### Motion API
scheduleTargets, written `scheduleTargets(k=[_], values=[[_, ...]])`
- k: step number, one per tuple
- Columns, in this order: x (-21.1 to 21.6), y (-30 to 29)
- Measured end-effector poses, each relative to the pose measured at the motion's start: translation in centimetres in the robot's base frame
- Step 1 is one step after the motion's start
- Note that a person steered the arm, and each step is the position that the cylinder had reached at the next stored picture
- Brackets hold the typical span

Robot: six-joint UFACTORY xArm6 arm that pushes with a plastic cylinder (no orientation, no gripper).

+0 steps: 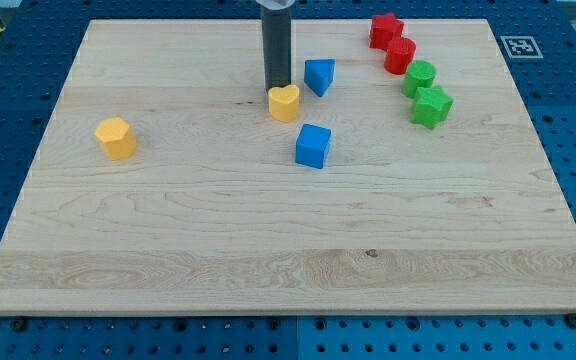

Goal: Move the yellow heart below the blue triangle

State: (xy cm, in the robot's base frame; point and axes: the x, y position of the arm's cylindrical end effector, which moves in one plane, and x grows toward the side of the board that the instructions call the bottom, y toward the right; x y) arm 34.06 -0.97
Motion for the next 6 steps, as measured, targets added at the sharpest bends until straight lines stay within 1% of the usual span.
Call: scheduleTargets(k=[1, 3, 5, 6], values=[[0.0, 0.9], [0.0, -4.0], [3.2, -4.0], [3.2, -3.5]])
